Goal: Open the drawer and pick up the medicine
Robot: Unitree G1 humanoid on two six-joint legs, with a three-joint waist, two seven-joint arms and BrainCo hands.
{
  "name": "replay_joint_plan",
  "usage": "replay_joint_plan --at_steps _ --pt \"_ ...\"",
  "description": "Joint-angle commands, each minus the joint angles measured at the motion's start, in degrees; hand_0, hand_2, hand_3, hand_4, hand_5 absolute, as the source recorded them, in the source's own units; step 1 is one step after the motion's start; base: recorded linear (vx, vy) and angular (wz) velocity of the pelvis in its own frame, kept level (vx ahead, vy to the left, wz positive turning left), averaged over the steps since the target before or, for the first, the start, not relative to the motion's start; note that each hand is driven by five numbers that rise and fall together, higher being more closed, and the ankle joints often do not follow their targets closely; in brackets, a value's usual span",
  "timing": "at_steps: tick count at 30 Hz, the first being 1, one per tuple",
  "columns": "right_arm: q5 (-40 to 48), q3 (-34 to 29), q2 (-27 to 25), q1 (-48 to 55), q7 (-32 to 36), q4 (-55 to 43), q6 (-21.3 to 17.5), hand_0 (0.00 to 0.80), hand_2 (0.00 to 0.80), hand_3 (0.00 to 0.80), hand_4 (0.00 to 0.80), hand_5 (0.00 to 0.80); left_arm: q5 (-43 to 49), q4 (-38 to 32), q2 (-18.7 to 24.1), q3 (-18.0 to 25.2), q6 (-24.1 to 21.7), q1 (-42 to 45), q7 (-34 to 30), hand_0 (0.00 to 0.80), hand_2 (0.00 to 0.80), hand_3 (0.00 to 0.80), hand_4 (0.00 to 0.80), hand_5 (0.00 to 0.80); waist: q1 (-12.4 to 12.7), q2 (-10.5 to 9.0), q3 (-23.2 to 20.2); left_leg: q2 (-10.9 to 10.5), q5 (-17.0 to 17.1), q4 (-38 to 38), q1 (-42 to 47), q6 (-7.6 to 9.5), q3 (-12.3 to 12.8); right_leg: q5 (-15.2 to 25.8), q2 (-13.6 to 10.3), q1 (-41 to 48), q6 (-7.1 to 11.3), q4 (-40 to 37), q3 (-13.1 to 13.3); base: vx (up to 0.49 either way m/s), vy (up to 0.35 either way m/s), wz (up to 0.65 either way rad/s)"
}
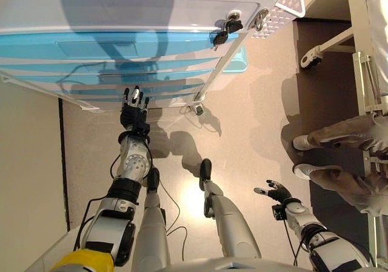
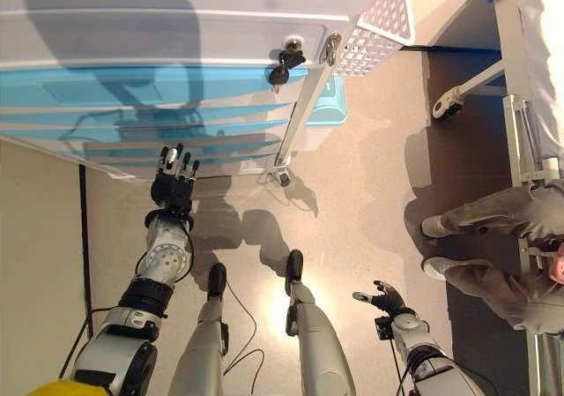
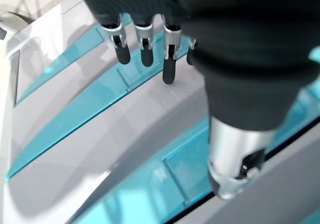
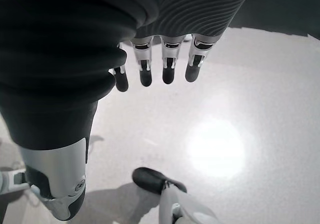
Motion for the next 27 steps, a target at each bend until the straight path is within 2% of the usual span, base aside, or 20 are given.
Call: replay_joint_plan --at_steps 1,27 --pt "0.7 1.9 -1.2 0.6 0.0 0.2 -0.8 0.000 0.000 0.000 0.000 0.000 -0.8 -6.7 1.7 1.8 -2.8 -6.1 -3.9 0.000 0.000 0.000 0.000 0.000 0.7 -1.32 -1.4 -2.8 1.1 0.0 -2.0 3.24 -1.7 -0.4 0.6 1.0 3.95 1.4 -1.4 0.000 0.000 0.00" --pt "-0.7 0.4 -1.6 3.1 1.7 0.5 -1.4 0.000 0.000 0.000 0.000 0.000 0.8 -17.8 1.7 0.7 -2.0 0.9 -9.0 0.000 0.000 0.000 0.000 0.000 2.0 -0.71 -0.9 -3.5 0.2 2.1 -2.6 3.59 -1.8 -0.5 0.3 1.0 3.62 2.8 -1.5 0.000 0.000 0.00"
